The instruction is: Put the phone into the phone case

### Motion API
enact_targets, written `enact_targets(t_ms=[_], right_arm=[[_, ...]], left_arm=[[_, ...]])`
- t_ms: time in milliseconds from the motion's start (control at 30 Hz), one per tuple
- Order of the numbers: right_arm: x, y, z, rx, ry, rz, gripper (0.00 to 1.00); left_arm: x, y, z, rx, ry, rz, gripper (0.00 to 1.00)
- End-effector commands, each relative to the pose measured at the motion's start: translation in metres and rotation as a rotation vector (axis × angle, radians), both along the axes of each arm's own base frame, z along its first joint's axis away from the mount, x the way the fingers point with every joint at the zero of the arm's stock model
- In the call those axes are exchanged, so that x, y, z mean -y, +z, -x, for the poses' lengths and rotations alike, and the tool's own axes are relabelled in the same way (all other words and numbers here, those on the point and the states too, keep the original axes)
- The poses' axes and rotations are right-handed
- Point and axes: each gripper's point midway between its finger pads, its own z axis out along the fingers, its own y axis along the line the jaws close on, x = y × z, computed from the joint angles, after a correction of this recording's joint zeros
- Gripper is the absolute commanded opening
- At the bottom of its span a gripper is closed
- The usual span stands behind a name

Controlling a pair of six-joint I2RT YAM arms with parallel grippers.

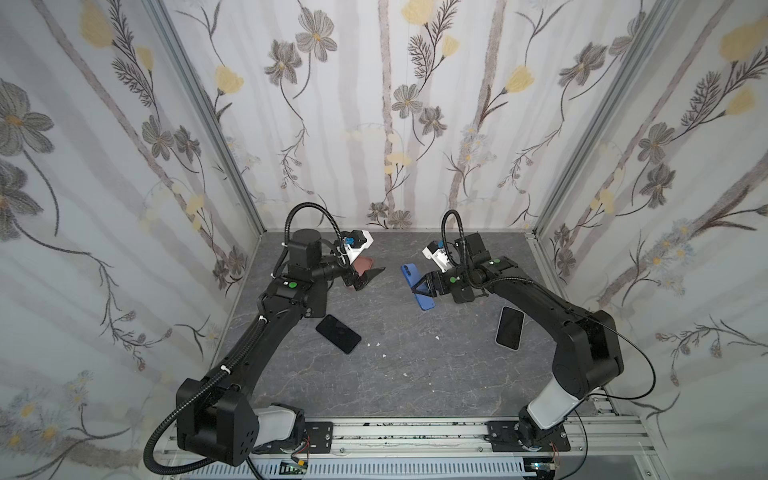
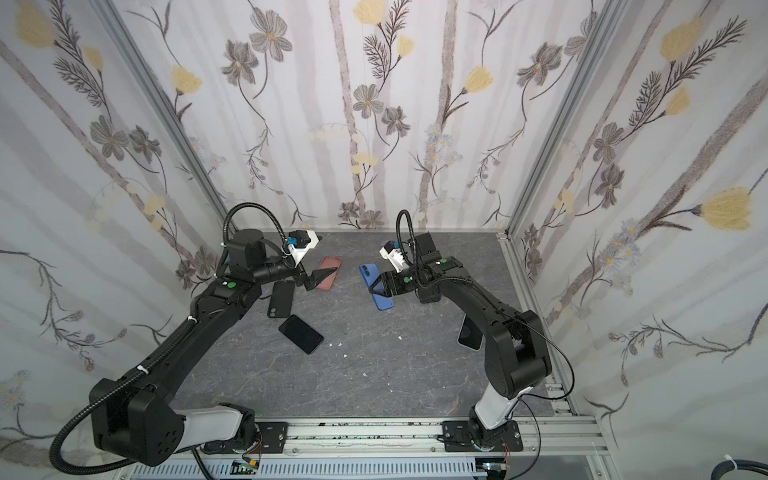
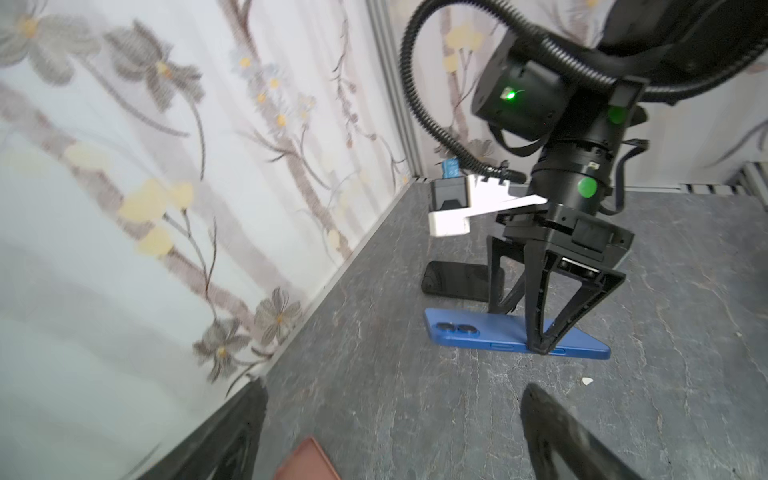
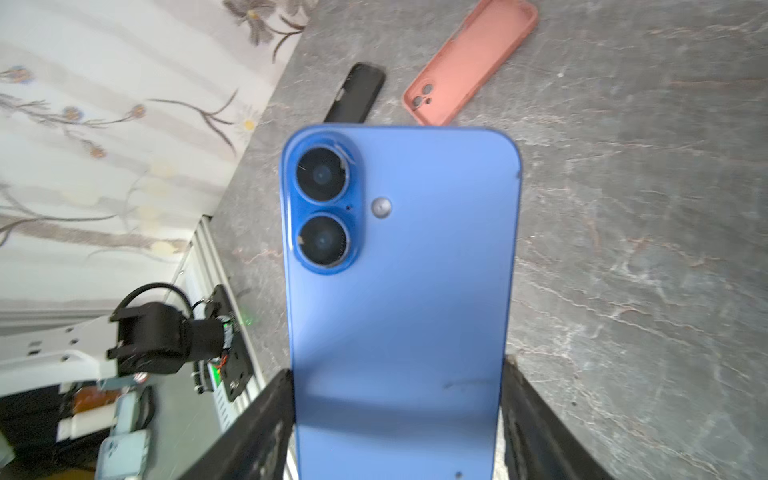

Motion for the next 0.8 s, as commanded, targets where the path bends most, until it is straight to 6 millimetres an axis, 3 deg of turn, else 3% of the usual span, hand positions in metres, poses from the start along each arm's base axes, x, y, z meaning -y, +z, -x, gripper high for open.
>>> enact_targets(t_ms=[0, 200, 433, 533, 767], right_arm=[[-0.012, 0.032, 0.031, 0.012, 0.169, -0.159, 0.44], [-0.012, 0.067, 0.063, 0.042, 0.275, -0.277, 0.44], [-0.01, 0.092, 0.089, 0.018, 0.355, -0.347, 0.45], [-0.009, 0.106, 0.098, 0.028, 0.378, -0.38, 0.46], [-0.009, 0.132, 0.113, 0.039, 0.396, -0.423, 0.48]], left_arm=[[0.011, -0.013, 0.025, 0.015, -0.228, -0.096, 0.95], [0.005, -0.017, 0.036, -0.072, -0.315, -0.186, 0.93], [0.015, 0.008, 0.049, -0.054, -0.446, -0.121, 0.91], [0.024, 0.013, 0.059, -0.041, -0.514, -0.101, 0.9], [0.06, -0.002, 0.073, 0.01, -0.573, -0.206, 0.88]])
